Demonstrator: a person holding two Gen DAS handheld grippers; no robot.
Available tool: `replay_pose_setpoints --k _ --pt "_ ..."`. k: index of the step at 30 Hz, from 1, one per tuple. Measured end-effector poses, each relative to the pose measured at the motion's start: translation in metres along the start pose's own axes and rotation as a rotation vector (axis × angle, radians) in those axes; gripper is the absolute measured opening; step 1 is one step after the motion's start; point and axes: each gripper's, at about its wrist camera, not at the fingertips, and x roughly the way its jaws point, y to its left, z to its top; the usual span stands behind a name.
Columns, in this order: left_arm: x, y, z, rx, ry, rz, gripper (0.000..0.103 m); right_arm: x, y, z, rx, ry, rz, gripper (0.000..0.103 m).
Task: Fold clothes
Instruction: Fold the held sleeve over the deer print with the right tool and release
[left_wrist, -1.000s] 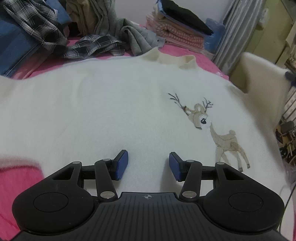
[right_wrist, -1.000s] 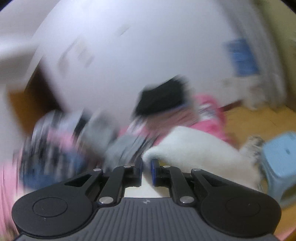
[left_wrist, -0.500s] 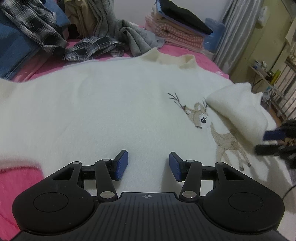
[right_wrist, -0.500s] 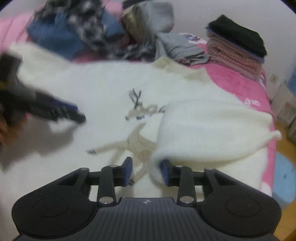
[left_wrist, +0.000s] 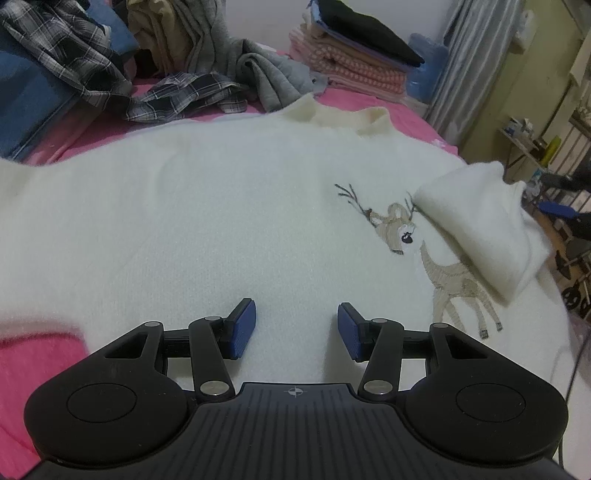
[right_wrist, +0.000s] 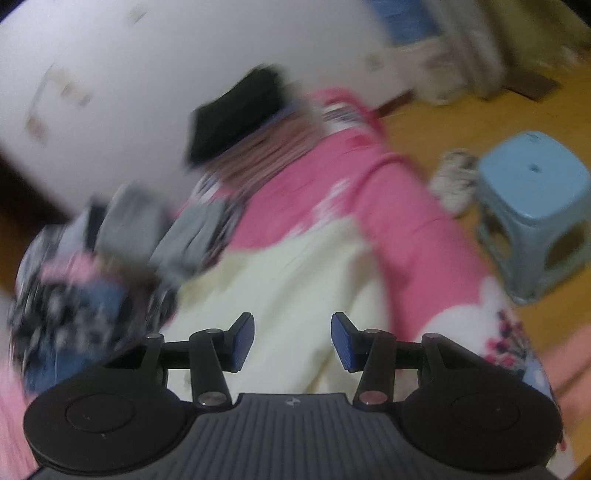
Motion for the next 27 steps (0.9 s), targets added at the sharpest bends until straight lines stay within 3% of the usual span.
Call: replay_pose_setpoints --k 6,9,10,12,20,23,27 --pt "0.001 -0.004 -0.003 0.032 -0.01 0.011 0.052 0.033 -0.006 0.011 -0.002 -0.052 -0.069 0.046" --pt "0.002 -0.005 -0.004 0.041 -0.015 0.014 0.053 0.043 0.0 0.009 -0.052 -0.05 -0.087 0.028" --pt "0.002 -0.006 -0.005 0.043 -0.017 0.015 0.053 0.044 0.004 0.007 -0.076 -0.049 -0.097 0.015" --pt "0.002 -0.006 -0.005 0.05 -0.021 0.016 0.054 0.044 0.009 0.005 -0.105 -0.064 -0.09 0.01" --pt "-0.004 -0.005 -0.004 0.054 -0.028 0.005 0.054 0.015 0.063 -0.005 -0.203 -0.094 0.06 0.007" --pt "-0.015 -0.008 -0.004 0.081 -0.043 0.01 0.055 0.008 0.094 -0.015 -0.23 -0.063 0.156 0.007" --pt "-0.034 0.001 -0.006 0.029 -0.034 -0.026 0.054 0.009 0.136 -0.034 -0.245 0.005 0.286 0.007"
